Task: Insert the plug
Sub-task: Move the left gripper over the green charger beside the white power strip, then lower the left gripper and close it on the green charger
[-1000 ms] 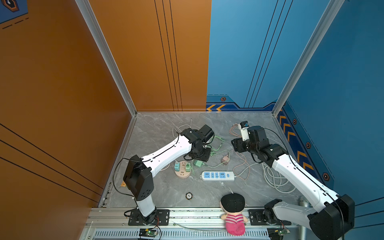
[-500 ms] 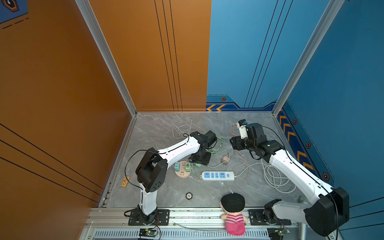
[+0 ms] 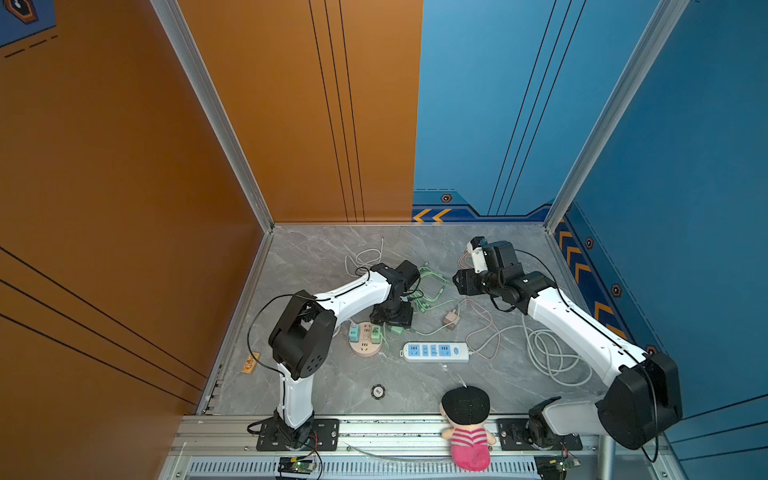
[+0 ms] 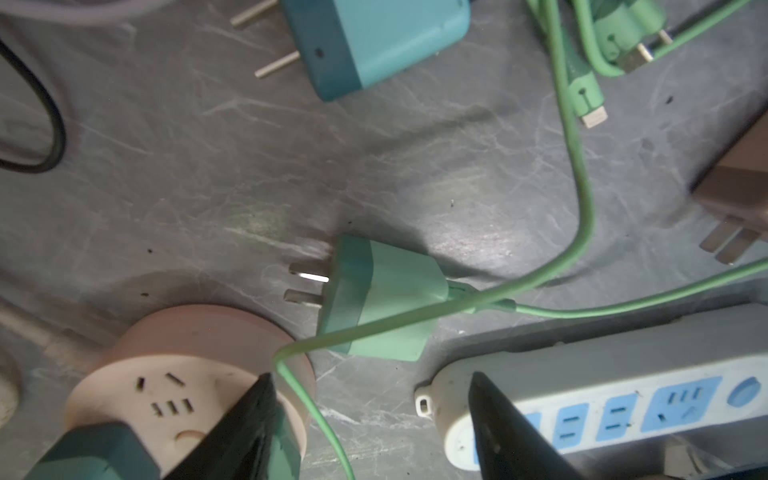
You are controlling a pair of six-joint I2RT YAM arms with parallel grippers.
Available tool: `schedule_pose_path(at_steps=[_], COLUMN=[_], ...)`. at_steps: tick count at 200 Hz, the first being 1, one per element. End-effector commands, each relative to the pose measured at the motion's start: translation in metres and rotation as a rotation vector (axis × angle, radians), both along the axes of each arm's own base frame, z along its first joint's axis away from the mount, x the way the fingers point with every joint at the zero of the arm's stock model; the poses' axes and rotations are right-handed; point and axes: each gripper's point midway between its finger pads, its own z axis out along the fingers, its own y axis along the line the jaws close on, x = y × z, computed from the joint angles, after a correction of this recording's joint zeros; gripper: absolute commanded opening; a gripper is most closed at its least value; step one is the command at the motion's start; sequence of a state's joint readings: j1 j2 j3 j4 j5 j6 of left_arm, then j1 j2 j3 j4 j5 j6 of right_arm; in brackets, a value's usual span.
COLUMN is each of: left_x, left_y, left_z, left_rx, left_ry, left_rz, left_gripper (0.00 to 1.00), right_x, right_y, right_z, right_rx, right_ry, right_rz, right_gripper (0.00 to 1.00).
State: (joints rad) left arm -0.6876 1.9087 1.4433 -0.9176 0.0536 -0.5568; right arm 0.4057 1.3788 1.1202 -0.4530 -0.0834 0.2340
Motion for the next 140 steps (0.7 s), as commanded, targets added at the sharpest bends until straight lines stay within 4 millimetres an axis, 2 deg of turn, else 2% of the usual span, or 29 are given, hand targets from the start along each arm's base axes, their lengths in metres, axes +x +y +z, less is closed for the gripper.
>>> schedule_pose_path(at_steps=[1,26,56,120,140], left_x=[0.002,0.003,0.007,0.038,0.051], left_y=[-0.008,-0.013,-0.008,-0.006,-0.007], left_z=[-0.001,0.009,0.019,0.037,0.040], left_rx=[-0.033,-0.056,-0.046,-0.026,-0.019], left_ry=[0.000,-0.021,-0.063,-0.139,-0.162], left_rz=[0.034,0.023,0.024,-0.016,-0.078], left_gripper=[0.72,0.71,0.71,0.69,0.65], right_x=[0.005,0.004,0.002,-0.004,-0.006], right_y=[0.005,0.004,0.002,-0.004,-0.008], right_z=[0.012,0.012,0.008,0.010,0.010], right_rx=[0.029,0.023,0.017,0.005,0.000], right_ry=[-0.023,-0.027,-0.022,-0.036,-0.040], right_rz=[0.002,0.004,0.006,-0.002,-0.010], right_gripper=[0.70,0.70,0.70,0.71,0.71])
